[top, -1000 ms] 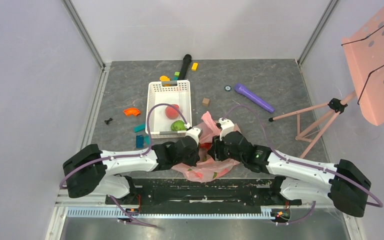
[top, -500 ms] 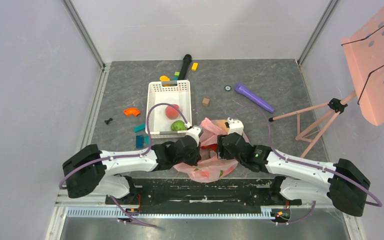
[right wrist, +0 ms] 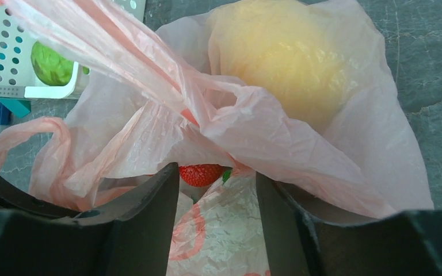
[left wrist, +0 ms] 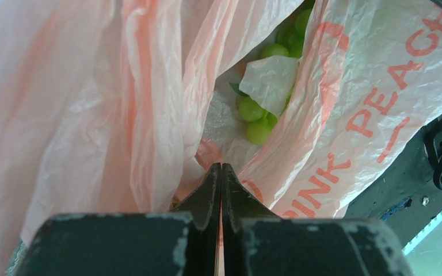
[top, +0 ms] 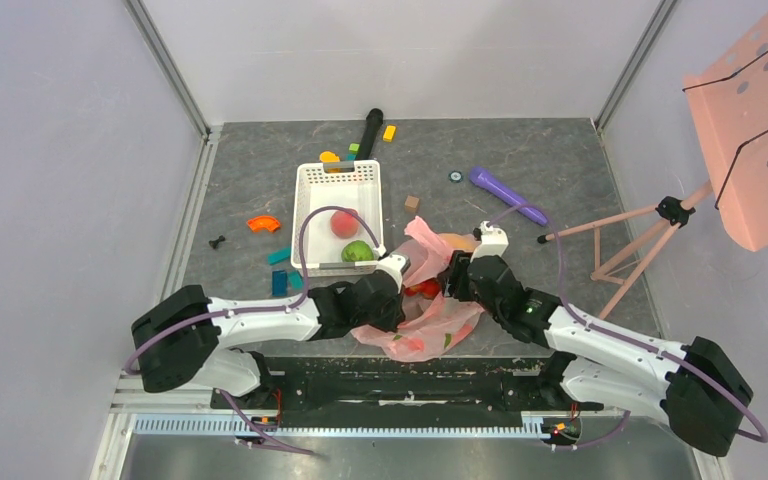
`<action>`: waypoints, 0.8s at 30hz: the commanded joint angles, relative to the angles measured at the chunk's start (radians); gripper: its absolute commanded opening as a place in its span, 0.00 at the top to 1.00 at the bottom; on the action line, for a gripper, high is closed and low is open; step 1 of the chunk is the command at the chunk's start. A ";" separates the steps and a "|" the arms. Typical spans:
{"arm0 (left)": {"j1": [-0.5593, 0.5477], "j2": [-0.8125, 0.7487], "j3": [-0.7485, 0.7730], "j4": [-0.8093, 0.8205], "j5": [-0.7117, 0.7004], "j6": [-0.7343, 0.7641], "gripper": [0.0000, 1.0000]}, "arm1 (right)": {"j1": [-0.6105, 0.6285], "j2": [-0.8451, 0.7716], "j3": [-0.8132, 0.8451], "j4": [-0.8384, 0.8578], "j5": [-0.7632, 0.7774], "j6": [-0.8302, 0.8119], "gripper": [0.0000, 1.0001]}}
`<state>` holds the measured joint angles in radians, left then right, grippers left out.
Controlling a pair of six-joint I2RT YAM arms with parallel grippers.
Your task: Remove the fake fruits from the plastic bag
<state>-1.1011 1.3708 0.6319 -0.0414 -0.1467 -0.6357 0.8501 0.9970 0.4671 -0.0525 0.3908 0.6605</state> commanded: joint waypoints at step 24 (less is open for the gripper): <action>-0.003 0.009 0.044 0.038 0.004 -0.029 0.98 | 0.065 0.241 0.190 -0.037 -0.101 -0.116 0.65</action>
<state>-1.1011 1.3811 0.6666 -0.0414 -0.1459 -0.6357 0.9127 1.1831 0.5621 -0.0284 0.1616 0.5411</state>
